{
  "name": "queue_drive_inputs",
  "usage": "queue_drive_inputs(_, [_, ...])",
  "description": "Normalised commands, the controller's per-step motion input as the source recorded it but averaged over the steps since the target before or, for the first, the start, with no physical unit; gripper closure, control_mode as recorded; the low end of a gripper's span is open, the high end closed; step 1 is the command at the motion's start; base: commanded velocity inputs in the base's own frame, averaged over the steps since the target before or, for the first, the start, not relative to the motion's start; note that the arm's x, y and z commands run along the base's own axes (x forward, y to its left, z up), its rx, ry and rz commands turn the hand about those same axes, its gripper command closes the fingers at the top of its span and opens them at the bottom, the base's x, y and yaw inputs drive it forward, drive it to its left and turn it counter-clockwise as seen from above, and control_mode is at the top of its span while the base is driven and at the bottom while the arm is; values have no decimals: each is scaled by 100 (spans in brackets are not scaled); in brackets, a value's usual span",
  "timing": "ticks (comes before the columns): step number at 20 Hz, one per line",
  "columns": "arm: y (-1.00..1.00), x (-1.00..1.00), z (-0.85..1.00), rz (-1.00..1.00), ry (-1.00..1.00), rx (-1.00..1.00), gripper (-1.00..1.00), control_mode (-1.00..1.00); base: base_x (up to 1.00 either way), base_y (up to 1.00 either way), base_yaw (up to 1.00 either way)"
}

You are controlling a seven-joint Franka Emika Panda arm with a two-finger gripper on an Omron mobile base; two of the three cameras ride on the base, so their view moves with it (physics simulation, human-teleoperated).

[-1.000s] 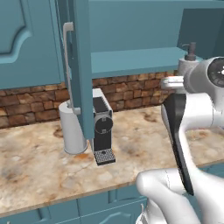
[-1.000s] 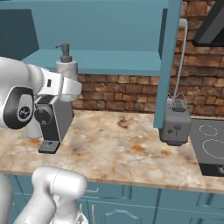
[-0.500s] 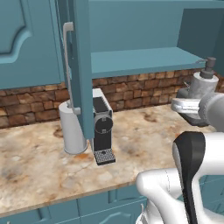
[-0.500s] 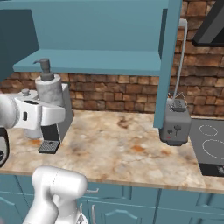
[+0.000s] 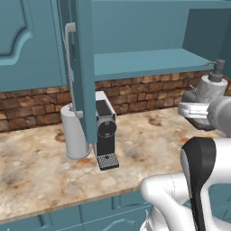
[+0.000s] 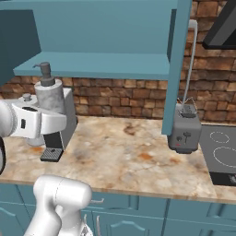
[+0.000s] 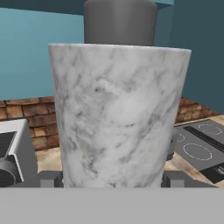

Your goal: Locate and retrieve the dish brush and soap dispenser from the cabinet. Place them next to the sink.

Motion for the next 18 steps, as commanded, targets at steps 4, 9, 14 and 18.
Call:
queue_drive_inputs(4, [0, 0, 0, 0, 0, 0, 100, -100, 0, 0, 0])
queue_drive_inputs(9, [0, -8, 0, 0, 0, 0, 100, 100, -19, -2, 0])
queue_drive_inputs(14, [0, 0, 0, 0, 0, 0, 100, 100, -71, -3, -3])
queue_drive_inputs(18, [0, 0, 0, 0, 0, 0, 100, 100, -60, 0, -3])
